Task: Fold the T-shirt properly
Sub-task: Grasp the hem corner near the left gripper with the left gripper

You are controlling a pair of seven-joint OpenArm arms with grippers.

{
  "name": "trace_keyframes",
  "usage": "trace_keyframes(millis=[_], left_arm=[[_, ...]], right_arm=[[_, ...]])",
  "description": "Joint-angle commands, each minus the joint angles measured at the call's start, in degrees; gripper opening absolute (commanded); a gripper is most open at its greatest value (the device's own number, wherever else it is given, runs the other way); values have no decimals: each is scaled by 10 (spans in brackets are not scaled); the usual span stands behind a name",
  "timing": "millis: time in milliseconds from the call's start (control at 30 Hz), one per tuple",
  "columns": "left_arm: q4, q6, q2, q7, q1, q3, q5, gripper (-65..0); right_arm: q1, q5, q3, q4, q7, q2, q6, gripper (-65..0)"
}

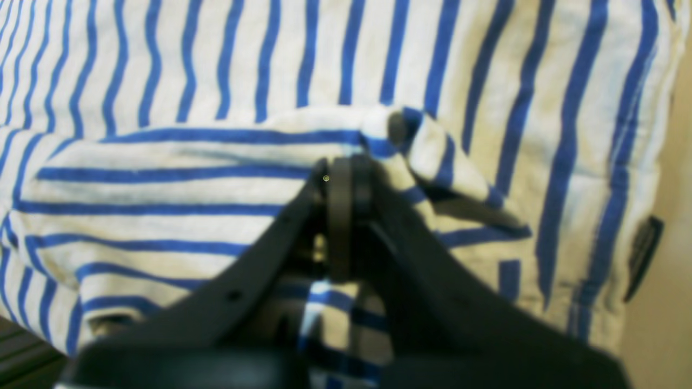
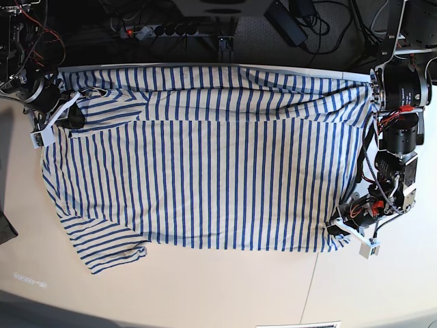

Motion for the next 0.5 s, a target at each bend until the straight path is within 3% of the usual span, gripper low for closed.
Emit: trace_keyframes(millis=[0,333,467], left_arm=[[3,-15,-3,7,-11,1,12,-650],[3,-15,-3,24,-10,1,19,-650],[3,-17,-3,32,-10,9,19,-650]], right_arm=[[9,5,5,6,2,10,33,-650],[75,49,46,37,-44,13,32,-650],[107,40,48,29,-35,40,32,-650]])
